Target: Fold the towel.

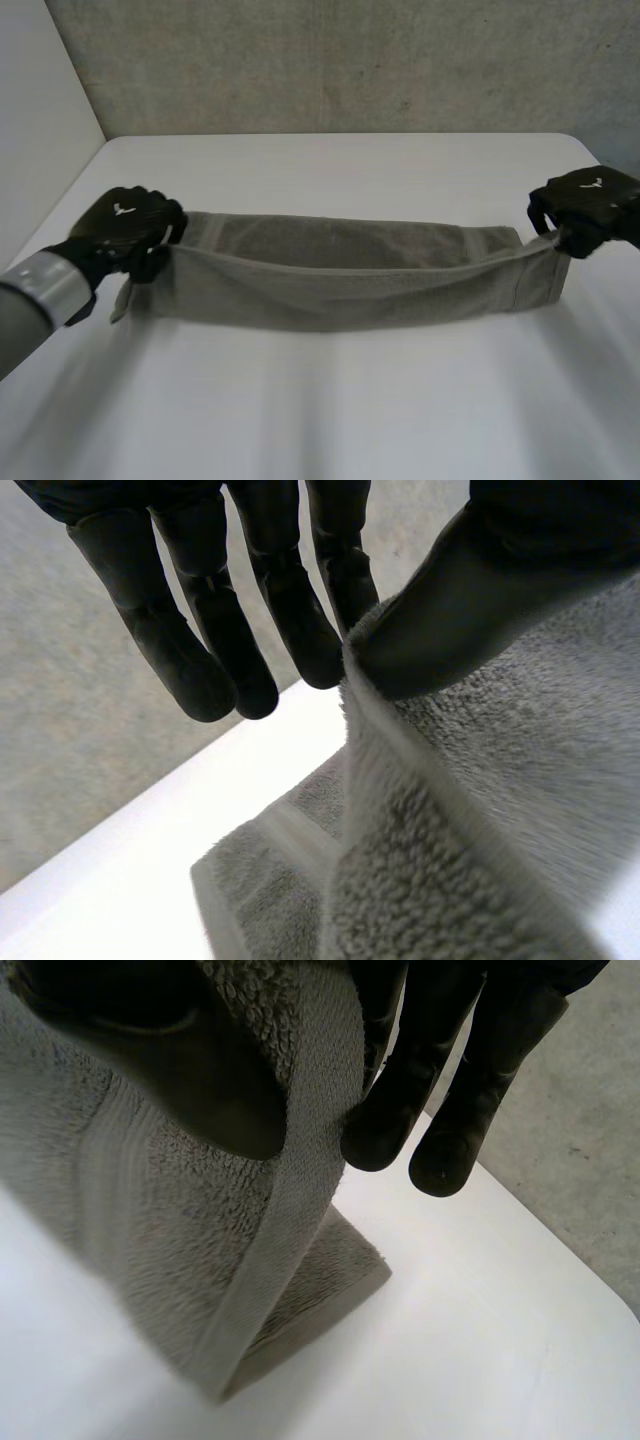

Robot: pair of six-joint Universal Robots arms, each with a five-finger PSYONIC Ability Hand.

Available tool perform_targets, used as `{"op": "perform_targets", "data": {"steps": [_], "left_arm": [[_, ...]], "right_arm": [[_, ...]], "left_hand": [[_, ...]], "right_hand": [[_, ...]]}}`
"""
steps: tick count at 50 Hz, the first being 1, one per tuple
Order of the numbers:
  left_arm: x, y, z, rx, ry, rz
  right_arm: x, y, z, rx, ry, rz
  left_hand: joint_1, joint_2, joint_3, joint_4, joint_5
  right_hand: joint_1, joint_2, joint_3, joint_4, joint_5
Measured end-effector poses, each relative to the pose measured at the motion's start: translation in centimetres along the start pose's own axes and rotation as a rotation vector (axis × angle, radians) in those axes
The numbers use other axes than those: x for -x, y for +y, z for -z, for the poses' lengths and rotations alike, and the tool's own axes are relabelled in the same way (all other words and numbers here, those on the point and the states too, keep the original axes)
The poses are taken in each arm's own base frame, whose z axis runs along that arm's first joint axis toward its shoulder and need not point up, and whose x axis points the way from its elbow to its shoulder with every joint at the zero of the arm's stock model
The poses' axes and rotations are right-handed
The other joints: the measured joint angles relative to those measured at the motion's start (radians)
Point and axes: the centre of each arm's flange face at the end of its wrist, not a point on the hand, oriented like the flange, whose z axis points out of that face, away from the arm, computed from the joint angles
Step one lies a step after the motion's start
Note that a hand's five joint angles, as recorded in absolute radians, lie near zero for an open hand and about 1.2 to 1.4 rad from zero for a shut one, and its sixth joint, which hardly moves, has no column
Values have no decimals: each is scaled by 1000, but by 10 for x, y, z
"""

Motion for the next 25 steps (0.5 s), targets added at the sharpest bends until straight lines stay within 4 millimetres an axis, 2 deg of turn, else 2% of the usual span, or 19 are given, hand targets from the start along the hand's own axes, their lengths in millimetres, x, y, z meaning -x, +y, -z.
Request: {"op": "perform_targets", "data": {"steps": [2, 4, 11, 18, 25], "left_arm": [[1, 4, -14, 3, 14, 0], [3, 11, -39, 5, 26, -4], [15, 26, -97, -8, 13, -24], [32, 42, -139, -22, -16, -36], [42, 54, -167, -48, -33, -50]], "right_arm": [[-1, 1, -15, 0, 13, 4], [0, 3, -36, 6, 38, 11], [-2, 9, -81, 10, 142, -13], [0, 13, -110, -26, 209, -60], [1, 16, -129, -56, 268, -58]], "left_hand": [[0, 0, 0, 0, 0], [0, 0, 0, 0, 0], [0, 0, 0, 0, 0], [0, 0, 0, 0, 0], [0, 0, 1, 0, 0]], "right_hand": [[0, 0, 0, 0, 0], [0, 0, 0, 0, 0], [0, 0, 0, 0, 0], [0, 0, 0, 0, 0], [0, 0, 0, 0, 0]]}}
